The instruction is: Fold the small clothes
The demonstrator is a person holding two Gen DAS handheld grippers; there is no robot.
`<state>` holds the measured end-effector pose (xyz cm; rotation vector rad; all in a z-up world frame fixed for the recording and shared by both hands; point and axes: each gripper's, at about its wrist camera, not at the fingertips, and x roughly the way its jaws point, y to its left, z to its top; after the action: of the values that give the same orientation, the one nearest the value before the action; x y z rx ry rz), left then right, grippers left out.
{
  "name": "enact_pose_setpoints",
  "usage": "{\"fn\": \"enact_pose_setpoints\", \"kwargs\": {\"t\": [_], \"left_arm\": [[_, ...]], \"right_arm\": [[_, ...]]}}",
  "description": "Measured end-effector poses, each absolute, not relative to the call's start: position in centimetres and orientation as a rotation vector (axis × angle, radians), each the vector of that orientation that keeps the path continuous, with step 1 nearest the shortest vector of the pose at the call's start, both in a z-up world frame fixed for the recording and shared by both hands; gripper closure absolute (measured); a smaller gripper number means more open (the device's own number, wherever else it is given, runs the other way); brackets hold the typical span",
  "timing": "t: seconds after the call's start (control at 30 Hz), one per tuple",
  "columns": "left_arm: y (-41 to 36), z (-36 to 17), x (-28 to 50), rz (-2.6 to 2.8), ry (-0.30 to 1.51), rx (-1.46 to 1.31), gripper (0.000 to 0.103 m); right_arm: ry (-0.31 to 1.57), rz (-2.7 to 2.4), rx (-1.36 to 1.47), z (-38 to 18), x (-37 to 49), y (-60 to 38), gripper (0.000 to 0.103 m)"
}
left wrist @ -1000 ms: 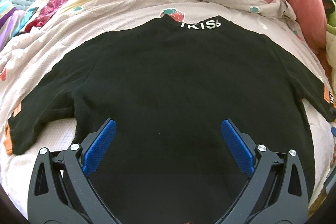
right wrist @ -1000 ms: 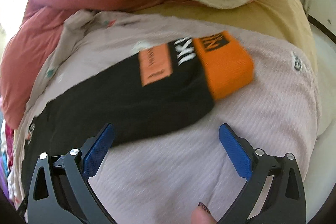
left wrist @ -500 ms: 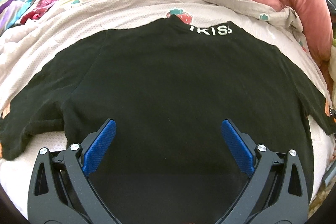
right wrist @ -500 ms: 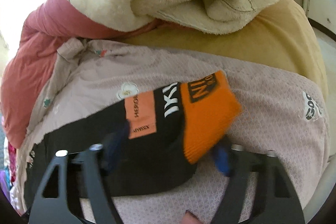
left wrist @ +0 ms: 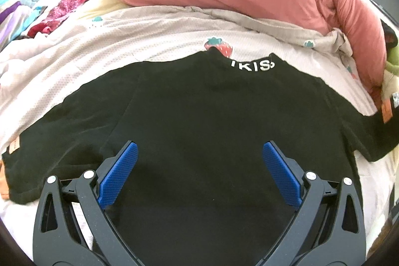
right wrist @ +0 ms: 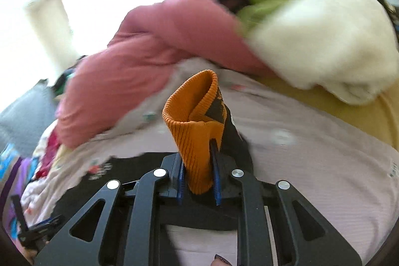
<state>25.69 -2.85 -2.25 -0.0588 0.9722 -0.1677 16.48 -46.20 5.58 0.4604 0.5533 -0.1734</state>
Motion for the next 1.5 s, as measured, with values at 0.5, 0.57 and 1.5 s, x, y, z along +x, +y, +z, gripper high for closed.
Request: {"fn": "enact_pose_setpoints", "kwargs": {"t": [0.5,0.57,1.5], "left_arm": [[4.1,1.3,26.4,-0.196,0.892,-0.212,0.009],[5.7,1.3,26.7,-0.191,0.887,-0.26,0.009],[4.9,-4.6,28.2,-0.376,1.026,-0.409,0.051]], "right_arm": [[0.615,0.224,0.361,8.6,25.6,-26.6,0.089],[0.633,0.256,0.35,8.1,26.4,-24.4,0.089],[0.791,0.183,0.202,0.3,22.9,-24.6,0.053]]}}
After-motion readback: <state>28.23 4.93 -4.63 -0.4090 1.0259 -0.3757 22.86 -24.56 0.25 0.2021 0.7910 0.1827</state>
